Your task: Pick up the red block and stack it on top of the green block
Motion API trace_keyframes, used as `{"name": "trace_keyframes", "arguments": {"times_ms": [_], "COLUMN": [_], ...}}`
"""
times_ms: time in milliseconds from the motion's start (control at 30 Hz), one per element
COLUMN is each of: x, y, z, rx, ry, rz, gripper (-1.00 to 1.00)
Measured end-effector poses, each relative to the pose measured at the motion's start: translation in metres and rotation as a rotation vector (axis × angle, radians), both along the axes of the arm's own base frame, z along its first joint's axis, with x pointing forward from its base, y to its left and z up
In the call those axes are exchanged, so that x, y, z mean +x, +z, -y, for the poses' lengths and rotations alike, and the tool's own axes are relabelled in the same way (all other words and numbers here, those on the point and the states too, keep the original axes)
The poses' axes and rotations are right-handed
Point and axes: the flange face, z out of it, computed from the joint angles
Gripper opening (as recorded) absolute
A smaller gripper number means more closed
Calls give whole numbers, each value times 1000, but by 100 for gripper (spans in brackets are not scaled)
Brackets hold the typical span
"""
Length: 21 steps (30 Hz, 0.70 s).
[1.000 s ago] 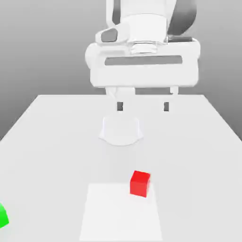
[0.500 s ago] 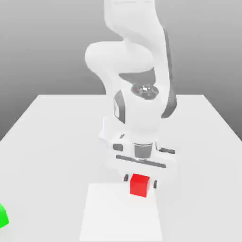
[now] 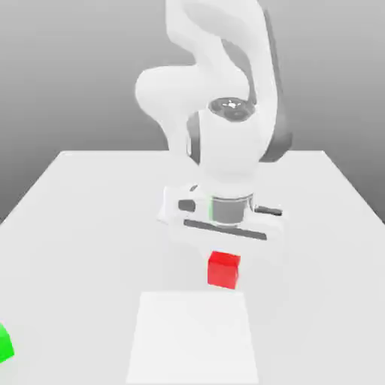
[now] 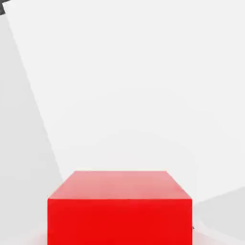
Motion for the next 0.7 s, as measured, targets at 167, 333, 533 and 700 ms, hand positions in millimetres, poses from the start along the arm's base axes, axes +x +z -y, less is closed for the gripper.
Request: {"name": "trace_keyframes", "arguments": {"times_ms": [167,333,533,700], "x": [53,84,80,74], "y": [12,21,30,-28], "z": [86,185,328,354], "rx": [19,20,-5,-13], "ry": [-280,-539,-865,-922], "rz": [1,0,-5,-7], "gripper": [-100,-100,-100,100]}}
